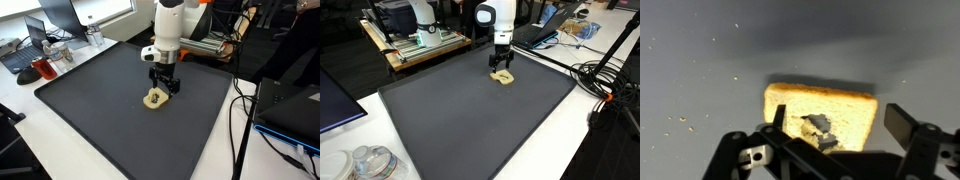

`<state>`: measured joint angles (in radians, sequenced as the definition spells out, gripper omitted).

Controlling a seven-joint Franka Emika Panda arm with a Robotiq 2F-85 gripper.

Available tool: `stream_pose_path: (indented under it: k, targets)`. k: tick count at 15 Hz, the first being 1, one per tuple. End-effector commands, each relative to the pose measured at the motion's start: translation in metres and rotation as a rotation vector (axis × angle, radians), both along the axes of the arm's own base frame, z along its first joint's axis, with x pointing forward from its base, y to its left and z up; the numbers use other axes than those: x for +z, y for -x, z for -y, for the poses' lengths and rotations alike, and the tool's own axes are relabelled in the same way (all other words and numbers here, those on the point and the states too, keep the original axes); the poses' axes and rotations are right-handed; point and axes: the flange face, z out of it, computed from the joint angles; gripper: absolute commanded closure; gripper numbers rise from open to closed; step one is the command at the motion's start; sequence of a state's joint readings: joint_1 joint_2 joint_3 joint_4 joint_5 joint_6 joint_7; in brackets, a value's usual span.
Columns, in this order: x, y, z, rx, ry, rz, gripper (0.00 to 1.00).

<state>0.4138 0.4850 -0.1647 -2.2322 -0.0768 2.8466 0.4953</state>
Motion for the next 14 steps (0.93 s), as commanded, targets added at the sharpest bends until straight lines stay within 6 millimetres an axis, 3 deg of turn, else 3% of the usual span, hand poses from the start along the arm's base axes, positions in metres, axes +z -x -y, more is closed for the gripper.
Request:
stream_pose_path:
  k: [1,11,14]
  targets:
    - [-0.004,-0.011,0.0,-0.03,0.031,0.013,0.0]
    - [-0.005,-0.019,0.014,-0.051,0.035,0.009,0.0]
    - [-0.004,-0.019,0.013,-0.051,0.033,0.006,0.06]
